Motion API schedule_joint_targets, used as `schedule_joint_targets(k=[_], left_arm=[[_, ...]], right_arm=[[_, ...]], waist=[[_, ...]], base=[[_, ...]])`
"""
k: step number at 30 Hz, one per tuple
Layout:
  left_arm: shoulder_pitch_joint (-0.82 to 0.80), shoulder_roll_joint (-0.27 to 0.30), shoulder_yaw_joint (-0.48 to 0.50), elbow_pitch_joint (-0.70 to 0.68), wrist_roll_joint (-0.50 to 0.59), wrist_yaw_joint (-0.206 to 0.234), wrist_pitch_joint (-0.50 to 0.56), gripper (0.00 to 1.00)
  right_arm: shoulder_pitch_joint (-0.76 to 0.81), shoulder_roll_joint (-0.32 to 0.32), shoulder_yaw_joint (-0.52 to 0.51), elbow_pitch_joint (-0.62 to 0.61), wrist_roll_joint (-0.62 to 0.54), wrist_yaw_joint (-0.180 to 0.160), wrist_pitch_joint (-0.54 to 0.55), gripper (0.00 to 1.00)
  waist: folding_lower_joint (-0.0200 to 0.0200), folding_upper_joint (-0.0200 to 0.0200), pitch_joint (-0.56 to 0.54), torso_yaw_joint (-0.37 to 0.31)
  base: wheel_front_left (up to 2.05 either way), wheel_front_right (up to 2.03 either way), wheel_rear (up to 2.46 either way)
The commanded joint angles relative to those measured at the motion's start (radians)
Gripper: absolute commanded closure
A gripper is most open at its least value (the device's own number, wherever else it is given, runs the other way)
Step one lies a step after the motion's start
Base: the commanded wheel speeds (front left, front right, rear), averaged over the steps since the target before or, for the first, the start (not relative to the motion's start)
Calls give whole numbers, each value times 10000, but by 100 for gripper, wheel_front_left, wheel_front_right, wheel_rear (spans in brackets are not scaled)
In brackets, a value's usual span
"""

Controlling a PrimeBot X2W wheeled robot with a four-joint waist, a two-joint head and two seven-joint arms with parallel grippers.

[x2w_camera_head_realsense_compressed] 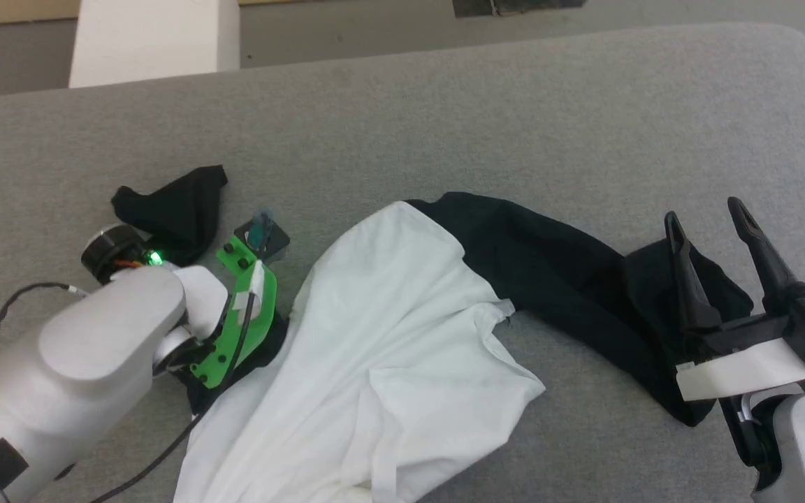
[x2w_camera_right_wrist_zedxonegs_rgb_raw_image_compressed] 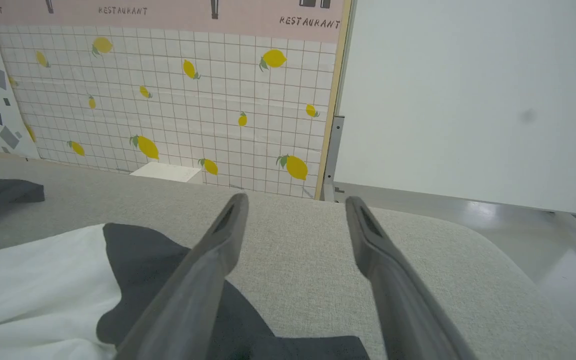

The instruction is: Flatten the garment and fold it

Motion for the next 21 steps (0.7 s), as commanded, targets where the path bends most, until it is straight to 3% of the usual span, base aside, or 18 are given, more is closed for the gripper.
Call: schedule_joint_targets(k=[1, 2, 3, 4, 7, 11, 17, 21], left_arm=[[339, -17, -40, 1, 83, -32, 83, 0], [490, -1, -42, -28, 100, -32, 192, 0], [595, 28, -42, -105, 152, -32, 275, 15], [716, 70, -43, -220, 207, -32, 392, 100], [712, 249, -44, -417, 128, -33, 125, 100], [357, 540, -32, -482, -198, -33, -1060, 100], [29, 875, 589, -121, -899, -34, -2631, 100], [149, 919, 988, -203, -1251, 6, -3377, 100]], right_arm=[[-187, 62, -3, 36, -28, -13, -49, 0], [-206, 65, -13, 60, -32, -13, -49, 0], [-213, 63, -26, 77, -37, -13, -49, 0], [-210, 61, -58, 96, -44, -13, -49, 0], [-206, 52, -104, 141, -54, -13, -49, 0], [-303, -169, -87, 152, -70, -13, -49, 0], [-958, -980, -148, 36, -80, -13, -49, 0], [-1856, -1894, 552, 297, 311, -13, 520, 0]], waist=[[0, 0, 312, -279], [0, 0, 321, -277], [0, 0, 322, -261], [0, 0, 309, -210], [0, 0, 197, -14], [0, 0, -96, 384], [0, 0, -424, 1209], [0, 0, -489, 1664]], base=[[0, 0, 0], [0, 0, 0], [0, 0, 0], [0, 0, 0], [0, 0, 0], [0, 0, 0], [0, 0, 0], [0, 0, 0]])
